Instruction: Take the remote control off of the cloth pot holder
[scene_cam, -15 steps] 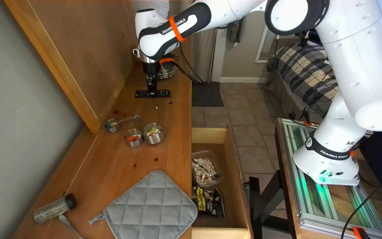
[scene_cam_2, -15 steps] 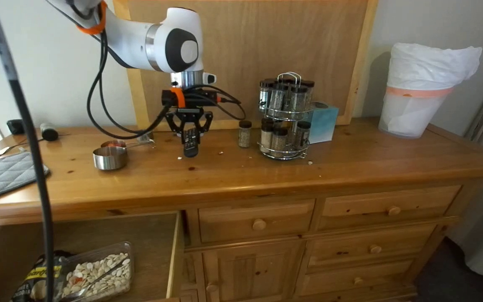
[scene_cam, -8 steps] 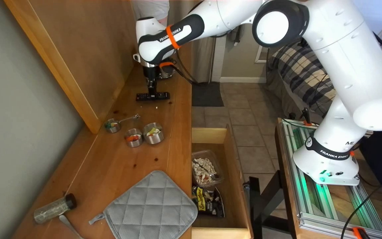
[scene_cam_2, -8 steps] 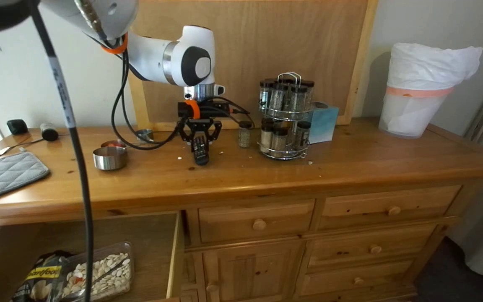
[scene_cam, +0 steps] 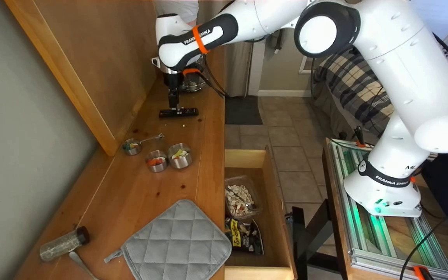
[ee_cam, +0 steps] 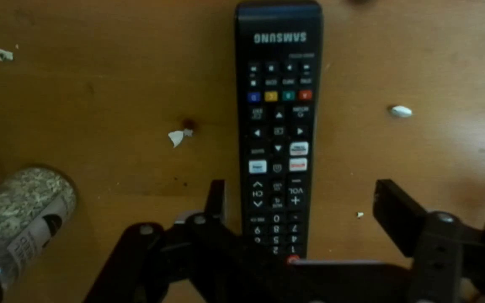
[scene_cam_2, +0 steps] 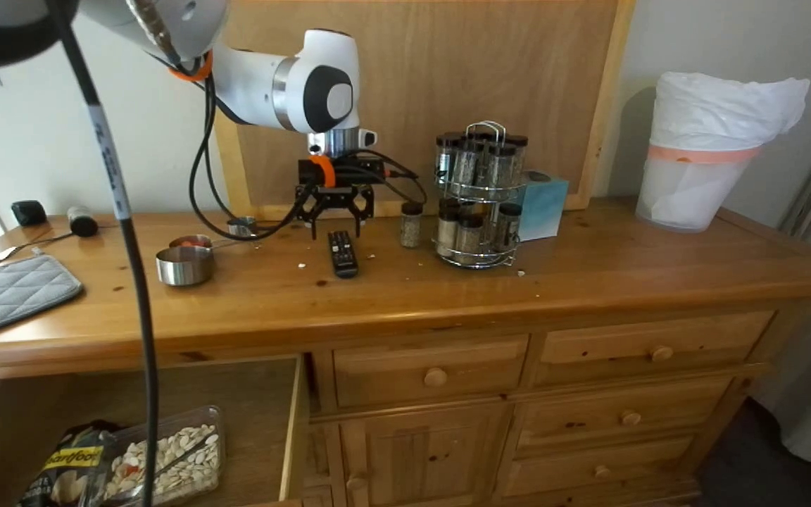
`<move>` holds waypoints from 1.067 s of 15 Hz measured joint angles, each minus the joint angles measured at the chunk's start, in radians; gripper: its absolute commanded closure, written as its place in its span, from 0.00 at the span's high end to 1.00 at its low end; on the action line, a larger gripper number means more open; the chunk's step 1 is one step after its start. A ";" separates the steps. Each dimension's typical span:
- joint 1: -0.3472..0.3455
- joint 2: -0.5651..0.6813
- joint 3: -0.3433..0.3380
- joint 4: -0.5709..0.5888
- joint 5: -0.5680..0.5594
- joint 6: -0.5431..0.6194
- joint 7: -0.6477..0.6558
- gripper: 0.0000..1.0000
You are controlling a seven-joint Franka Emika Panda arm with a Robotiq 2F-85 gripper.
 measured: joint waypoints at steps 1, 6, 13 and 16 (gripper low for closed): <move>0.005 -0.016 -0.001 0.000 -0.002 -0.007 0.011 1.00; 0.077 -0.131 -0.042 -0.019 -0.026 -0.112 0.217 1.00; 0.189 -0.371 -0.118 -0.254 -0.150 -0.190 0.499 1.00; 0.193 -0.487 -0.124 -0.393 -0.176 -0.190 0.535 1.00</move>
